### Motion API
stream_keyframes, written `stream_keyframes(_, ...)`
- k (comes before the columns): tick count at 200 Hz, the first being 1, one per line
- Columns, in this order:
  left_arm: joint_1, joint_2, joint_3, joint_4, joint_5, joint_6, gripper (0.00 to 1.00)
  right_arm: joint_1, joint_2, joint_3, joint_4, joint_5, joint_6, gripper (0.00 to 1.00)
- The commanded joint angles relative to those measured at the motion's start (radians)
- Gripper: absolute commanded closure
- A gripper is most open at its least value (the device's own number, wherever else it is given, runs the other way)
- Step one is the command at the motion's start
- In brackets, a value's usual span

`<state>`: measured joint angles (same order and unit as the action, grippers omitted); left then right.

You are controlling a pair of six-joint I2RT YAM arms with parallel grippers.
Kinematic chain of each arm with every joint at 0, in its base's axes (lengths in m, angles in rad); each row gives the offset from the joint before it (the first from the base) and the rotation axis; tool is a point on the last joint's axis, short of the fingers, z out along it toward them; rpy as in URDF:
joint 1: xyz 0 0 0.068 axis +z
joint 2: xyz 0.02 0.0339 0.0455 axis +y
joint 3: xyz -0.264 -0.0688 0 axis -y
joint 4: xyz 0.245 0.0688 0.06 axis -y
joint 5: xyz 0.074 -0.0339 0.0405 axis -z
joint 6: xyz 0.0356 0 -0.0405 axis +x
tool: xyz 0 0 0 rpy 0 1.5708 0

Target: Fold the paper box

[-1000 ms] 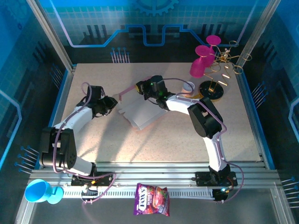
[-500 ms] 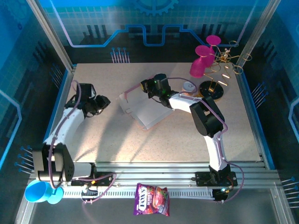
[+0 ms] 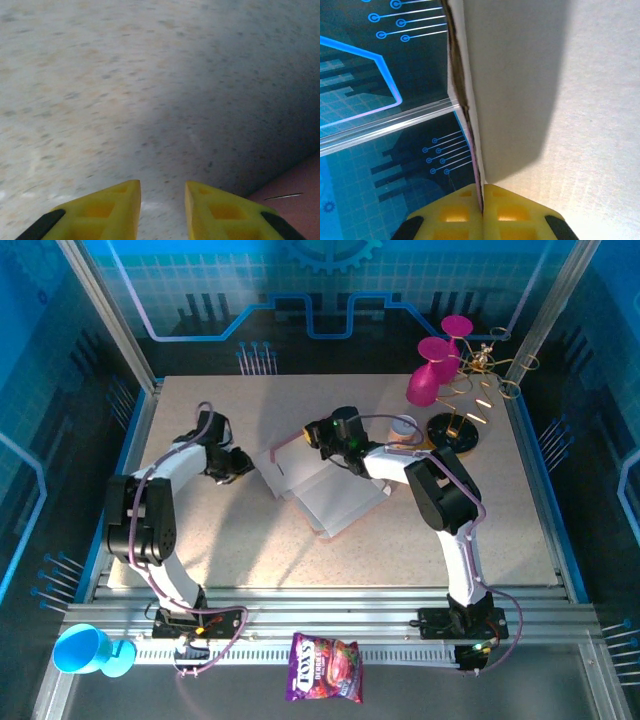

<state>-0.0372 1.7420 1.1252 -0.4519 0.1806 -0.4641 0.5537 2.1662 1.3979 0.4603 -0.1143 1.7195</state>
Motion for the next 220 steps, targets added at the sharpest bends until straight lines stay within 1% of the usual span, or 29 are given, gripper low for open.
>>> stream_keyframes(1,-0.026,0.043,0.034,0.038,-0.004,0.064,0.7,-0.015,-0.019,-0.01,0.01,-0.021,-0.006,1.0)
stream_keyframes(37,-0.066,0.036,0.002,0.095,0.032,0.061,0.7,-0.021,-0.007,-0.001,0.036,-0.028,0.005,1.0)
stream_keyframes(52,-0.08,-0.004,-0.024,0.124,0.027,0.048,0.7,-0.023,-0.006,0.002,0.044,-0.028,0.008,1.0)
stream_keyframes(84,-0.082,-0.09,-0.09,0.172,0.014,0.025,0.7,-0.027,-0.006,-0.002,0.081,-0.031,0.012,1.0)
stream_keyframes(100,-0.082,-0.106,-0.093,0.135,-0.013,0.031,0.7,-0.028,-0.011,-0.006,0.091,-0.032,0.005,1.0)
stream_keyframes(111,-0.082,-0.123,-0.09,0.097,-0.051,0.035,0.69,-0.028,-0.015,-0.006,0.089,-0.04,-0.003,1.0)
stream_keyframes(126,-0.079,-0.16,-0.08,0.031,-0.134,0.021,0.62,-0.029,-0.026,-0.017,0.086,-0.045,-0.022,1.0)
stream_keyframes(140,-0.07,-0.195,-0.066,-0.034,-0.191,0.004,0.6,-0.028,-0.032,-0.042,0.114,-0.041,-0.028,1.0)
stream_keyframes(153,-0.062,-0.232,-0.061,-0.087,-0.229,-0.026,0.58,-0.025,-0.037,-0.074,0.179,-0.028,-0.025,1.0)
stream_keyframes(165,-0.054,-0.266,-0.066,-0.114,-0.228,-0.051,0.57,-0.022,-0.044,-0.107,0.256,-0.015,-0.032,1.0)
stream_keyframes(190,-0.051,-0.337,-0.09,-0.121,-0.199,-0.086,0.55,-0.015,-0.062,-0.184,0.383,0.002,-0.031,1.0)
stream_keyframes(220,-0.052,-0.349,-0.091,-0.139,-0.158,-0.106,0.54,-0.011,-0.081,-0.254,0.499,0.001,-0.008,1.0)
